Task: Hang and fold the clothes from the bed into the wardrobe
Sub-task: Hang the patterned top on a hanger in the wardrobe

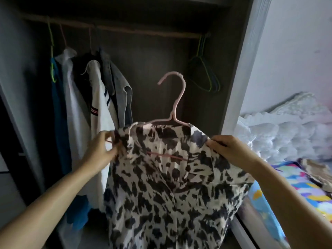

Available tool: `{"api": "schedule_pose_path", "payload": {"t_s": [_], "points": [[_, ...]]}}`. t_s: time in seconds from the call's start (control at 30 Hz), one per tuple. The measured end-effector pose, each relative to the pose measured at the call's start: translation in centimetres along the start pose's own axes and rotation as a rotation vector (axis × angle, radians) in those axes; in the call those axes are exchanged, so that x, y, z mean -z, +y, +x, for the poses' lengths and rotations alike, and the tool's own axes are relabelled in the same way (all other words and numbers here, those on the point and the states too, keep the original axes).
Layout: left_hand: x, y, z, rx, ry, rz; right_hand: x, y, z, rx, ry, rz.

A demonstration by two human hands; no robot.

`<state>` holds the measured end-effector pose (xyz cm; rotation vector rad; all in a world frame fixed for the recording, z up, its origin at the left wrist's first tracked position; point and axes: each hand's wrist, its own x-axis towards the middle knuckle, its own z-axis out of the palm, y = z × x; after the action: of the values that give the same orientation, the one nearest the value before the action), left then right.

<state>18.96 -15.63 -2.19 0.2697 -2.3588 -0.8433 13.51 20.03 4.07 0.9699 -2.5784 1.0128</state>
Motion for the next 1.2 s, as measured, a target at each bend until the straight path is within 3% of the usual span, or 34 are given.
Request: {"api": "schedule_pose_path", "payload": {"t_s": [0.13, 0.23, 0.37, 0.5, 0.63, 0.7, 0.77, 0.83, 0.9, 0.97, 1.07, 1.13, 1.2], "points": [[0.5, 1.8, -0.1, -0.411, 0.266, 0.392, 0.8, -1.0, 0.4, -0.092, -0.014, 0.202], [1.2, 3.7, 0.6, -0.527, 0.205, 0.441, 1.6, -2.0, 0.5, -0.097, -0.077, 0.244], [1.1, 5.0, 1.3, -0.373, -0.076, 0.105, 1.3, -2.2, 0.5, -0.059, -0.133, 0.19], [1.2, 3.1, 1.3, -0.342, -0.029, 0.063, 2.4, -0.1, 0.4, -0.201, -0.026, 0.367], [1.4, 2.0, 1.3, -0.329, -0.018, 0.184, 3.5, 2.9, -2.1, -0.444, -0.009, 0.355], [1.2, 1.9, 1.1, -0.297, -0.025, 0.219, 1.5, 3.3, -3.4, -0.421, -0.078, 0.157], [0.9, 2.0, 0.9, -0.268, -0.045, 0.204, -1.5, 3.4, -3.8, -0.388, -0.111, -0.196], [0.3, 2.5, 0.5, -0.243, -0.102, 0.143, -3.8, 2.9, -3.4, -0.394, 0.026, -0.362], [-0.5, 3.5, -0.1, -0.214, -0.151, 0.072, -5.8, 1.8, -2.7, -0.344, 0.135, -0.191], [-1.0, 4.4, -0.6, -0.184, -0.167, 0.008, -7.2, 0.5, -1.8, -0.363, 0.137, -0.094], [-1.3, 5.6, -1.1, -0.185, -0.199, -0.057, -8.1, 0.7, -0.3, -0.411, 0.242, -0.298], [-1.3, 6.0, -1.5, -0.184, -0.211, -0.044, -8.1, 0.8, 0.3, -0.392, 0.331, -0.263], [-1.4, 5.9, -1.7, -0.157, -0.193, -0.015, -8.7, 0.1, 0.5, -0.332, 0.299, -0.255]]}}
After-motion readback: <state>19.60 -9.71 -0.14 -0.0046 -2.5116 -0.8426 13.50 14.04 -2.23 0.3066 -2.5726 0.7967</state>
